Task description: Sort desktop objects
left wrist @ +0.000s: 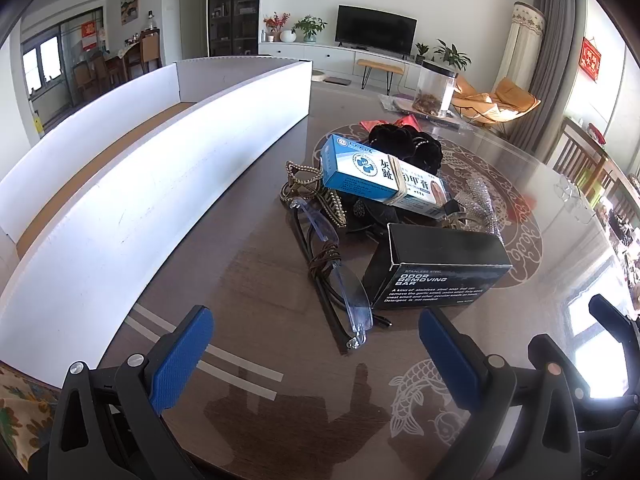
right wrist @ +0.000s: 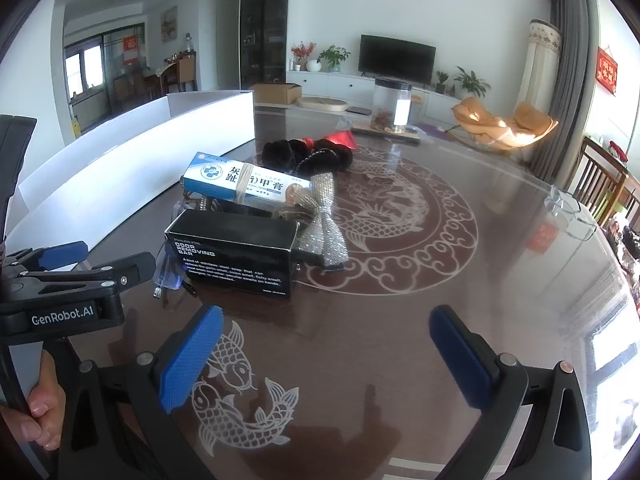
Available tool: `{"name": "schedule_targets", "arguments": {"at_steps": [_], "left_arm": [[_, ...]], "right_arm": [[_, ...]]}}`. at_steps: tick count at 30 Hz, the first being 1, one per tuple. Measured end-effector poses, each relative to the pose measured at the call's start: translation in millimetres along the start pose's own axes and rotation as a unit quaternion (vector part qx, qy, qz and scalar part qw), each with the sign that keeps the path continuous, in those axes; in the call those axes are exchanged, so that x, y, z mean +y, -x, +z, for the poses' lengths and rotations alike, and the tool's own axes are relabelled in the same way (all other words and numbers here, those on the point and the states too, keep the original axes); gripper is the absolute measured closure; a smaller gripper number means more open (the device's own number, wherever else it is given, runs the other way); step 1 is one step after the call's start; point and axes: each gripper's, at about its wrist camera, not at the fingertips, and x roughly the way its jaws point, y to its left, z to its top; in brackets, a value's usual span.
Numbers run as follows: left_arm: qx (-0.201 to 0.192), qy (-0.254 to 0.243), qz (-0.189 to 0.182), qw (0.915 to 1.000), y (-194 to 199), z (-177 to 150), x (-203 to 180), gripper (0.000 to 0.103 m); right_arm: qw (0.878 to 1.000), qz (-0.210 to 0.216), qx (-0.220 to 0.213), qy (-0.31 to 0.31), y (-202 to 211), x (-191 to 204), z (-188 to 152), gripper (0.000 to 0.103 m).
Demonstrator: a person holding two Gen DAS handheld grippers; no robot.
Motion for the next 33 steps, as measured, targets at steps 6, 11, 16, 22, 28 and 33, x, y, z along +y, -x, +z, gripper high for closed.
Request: {"name": "schedule_targets", "arguments": {"at_steps": [6,11,16,22,28,33], "left_arm": [[0.003,0.0,-0.001,1.0,-0.3,-0.4,0.1,0.0],[0.005,0.001,-0.003,1.0,-1.2,-0.7,0.2,0.0],[0.008,0.004,-0.005,1.0,-2.3,-0.6,1.1,0.0],[0.008,0.004,-0.006,0.9999,-2.6,-0.4,1.5,0.0],[0.01,0.005,-0.008,0.9999,-3.8,-0.7,2.2,0.0],[0.013,0.006,-0.01,0.9998,-4.8,-0.9,2.4,0.0]], "right_arm": [[1.0,0.002,0.004,-0.004,-1.0,-1.3,-0.4,0.0],[1.0,0.004,0.005,-0.003,-2.1,-0.5,-1.0,0.0],[1.0,0.004,0.007,-0.003,-2.6,-0.1,-1.5,0.0],[1.0,0.006,0.008,-0.002,-2.4,1.4,-2.2,0.0],[1.0,0.008,0.009,0.0,-3.9,4.1,-3.4,0.0],[1.0,0.007,0.013,0.001,-6.3,4.1,-4.7,0.0]]}}
